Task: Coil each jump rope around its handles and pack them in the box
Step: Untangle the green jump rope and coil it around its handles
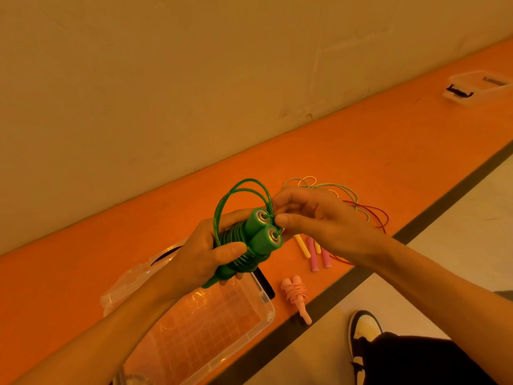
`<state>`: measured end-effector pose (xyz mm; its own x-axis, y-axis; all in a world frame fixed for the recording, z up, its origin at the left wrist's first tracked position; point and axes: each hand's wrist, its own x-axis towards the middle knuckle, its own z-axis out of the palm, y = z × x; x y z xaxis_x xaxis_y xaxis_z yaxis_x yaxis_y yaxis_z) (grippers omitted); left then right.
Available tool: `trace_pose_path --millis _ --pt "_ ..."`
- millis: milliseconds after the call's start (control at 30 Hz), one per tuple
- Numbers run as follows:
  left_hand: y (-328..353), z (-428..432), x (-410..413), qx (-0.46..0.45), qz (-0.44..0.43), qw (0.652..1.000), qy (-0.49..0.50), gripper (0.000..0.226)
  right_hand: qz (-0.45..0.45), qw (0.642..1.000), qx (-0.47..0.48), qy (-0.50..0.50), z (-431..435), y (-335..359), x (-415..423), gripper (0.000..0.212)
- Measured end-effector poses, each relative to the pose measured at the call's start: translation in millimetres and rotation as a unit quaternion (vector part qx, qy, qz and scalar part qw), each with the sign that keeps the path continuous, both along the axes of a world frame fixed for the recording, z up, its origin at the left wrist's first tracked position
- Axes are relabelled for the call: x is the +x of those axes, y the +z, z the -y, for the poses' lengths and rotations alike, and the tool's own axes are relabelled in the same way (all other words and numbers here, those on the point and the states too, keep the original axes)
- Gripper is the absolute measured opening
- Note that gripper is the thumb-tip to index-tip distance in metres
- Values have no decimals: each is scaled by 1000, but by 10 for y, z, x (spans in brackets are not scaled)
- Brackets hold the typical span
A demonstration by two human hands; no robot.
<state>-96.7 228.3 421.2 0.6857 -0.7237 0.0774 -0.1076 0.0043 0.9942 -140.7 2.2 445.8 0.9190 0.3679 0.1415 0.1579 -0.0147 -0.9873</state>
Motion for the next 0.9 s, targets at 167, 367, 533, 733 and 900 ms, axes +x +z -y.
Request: trace_pose_path --millis 167,367,533,733,900 --pt "-2 1 38 -9 -10 1000 12 48 82 991 -81 -61 -89 -98 25 22" --pt "4 8 72 -2 10 1000 2 73 14 999 -12 -40 -136 -154 24 28" --pt "45 -14 90 18 72 997 -7 70 -16 1000 6 -4 -118 -156 47 28" --pt "27 -35 93 53 146 988 -8 57 -56 994 -77 43 65 -124 64 17" --pt "-12 -17 69 36 121 992 -19 57 -57 996 -26 70 90 -153 64 24"
